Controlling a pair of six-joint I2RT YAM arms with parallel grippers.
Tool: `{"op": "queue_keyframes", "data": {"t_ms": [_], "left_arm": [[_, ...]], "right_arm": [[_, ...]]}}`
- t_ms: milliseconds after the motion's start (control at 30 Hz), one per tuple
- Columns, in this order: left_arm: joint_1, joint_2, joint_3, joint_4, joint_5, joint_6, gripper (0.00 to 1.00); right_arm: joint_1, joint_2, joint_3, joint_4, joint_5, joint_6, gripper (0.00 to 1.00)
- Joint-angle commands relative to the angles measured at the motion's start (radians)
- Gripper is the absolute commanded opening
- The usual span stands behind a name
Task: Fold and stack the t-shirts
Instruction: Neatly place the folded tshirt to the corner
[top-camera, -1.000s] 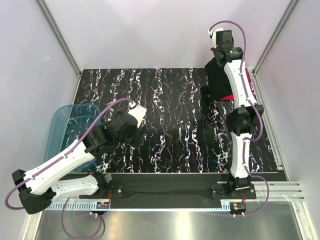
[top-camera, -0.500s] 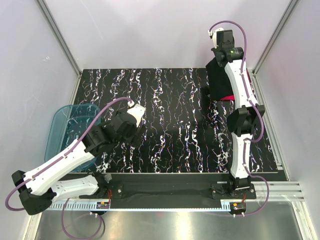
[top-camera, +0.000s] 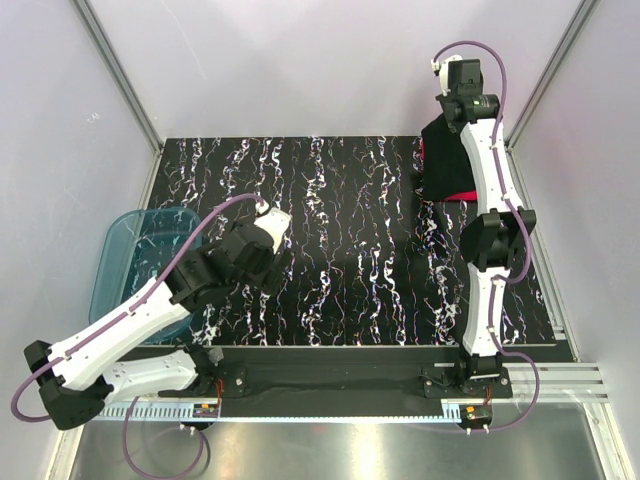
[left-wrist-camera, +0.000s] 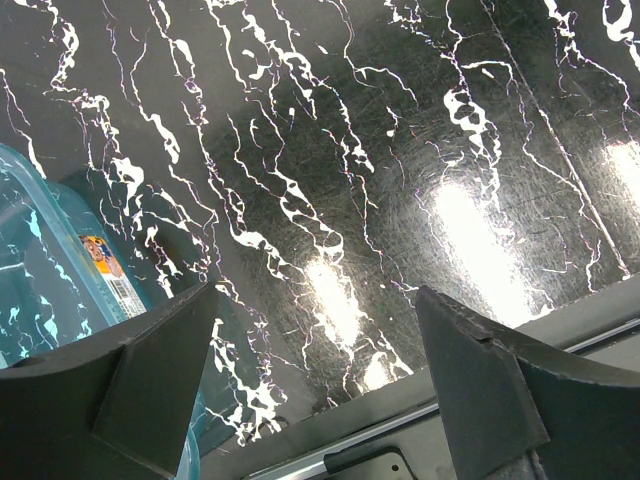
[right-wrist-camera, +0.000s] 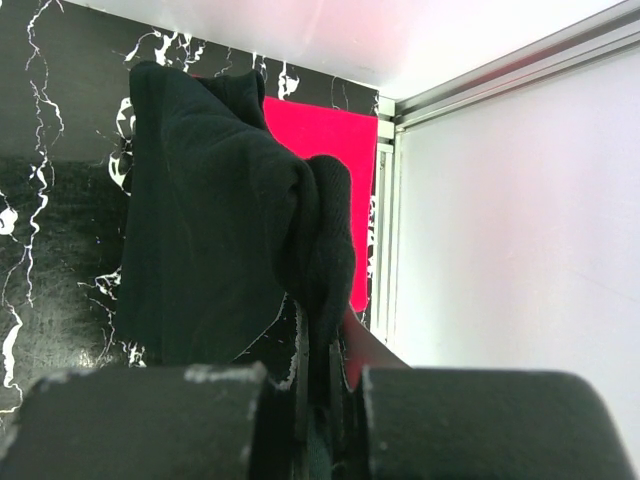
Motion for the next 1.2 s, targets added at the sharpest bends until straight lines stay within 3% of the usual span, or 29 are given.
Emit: {"op": "queue_keyframes", "data": {"t_ms": [0,1167], "left_arm": [[0.012,0.005,0.041,0.015,-0.002,0.002,0.87],[0.067,0.125,0.082,0.007,0.018,-0.004,0.87]], "right_arm": [[-0.017,-0.002,0.022,0.081,-0.028,-0.017,0.00],[-0.094,0.238,0.154,0.205,-0.119,0.002,0.00]]}}
